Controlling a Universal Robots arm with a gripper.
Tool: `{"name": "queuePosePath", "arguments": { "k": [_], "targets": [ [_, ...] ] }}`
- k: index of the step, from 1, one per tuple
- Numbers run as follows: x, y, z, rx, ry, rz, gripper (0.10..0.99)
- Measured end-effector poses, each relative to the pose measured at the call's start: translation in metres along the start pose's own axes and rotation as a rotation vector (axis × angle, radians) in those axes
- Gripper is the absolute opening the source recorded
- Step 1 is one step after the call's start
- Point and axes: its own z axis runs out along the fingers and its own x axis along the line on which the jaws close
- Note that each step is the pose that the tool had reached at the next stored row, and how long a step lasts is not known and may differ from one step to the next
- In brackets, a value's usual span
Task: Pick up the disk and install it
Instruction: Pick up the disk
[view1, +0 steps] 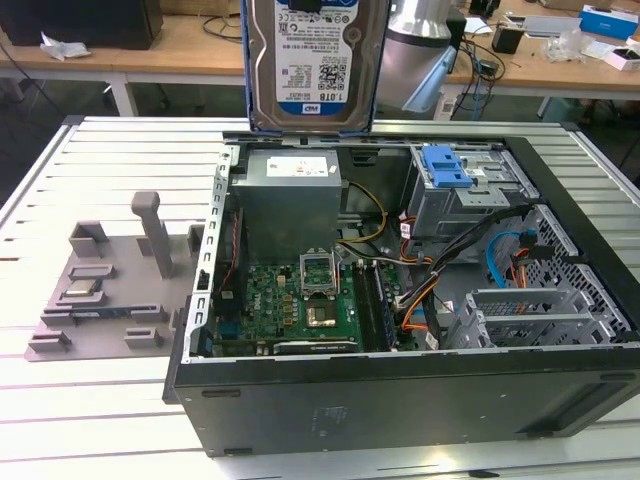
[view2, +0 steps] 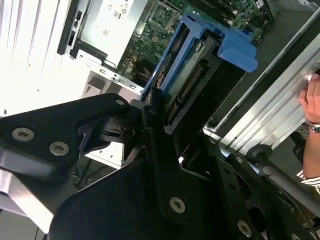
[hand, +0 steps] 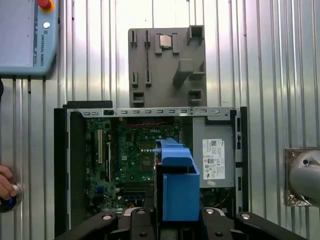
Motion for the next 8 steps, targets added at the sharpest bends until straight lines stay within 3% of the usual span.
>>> {"name": "queuePosePath", "arguments": {
  "k": [3,8],
  "targets": [
    [0.0156,-0.0004,0.0003,0.0,0.0001,0.0,0.361],
    [0.0301,-0.0007,0.0007,0.0,0.0,0.0,0.361]
  ]
}}
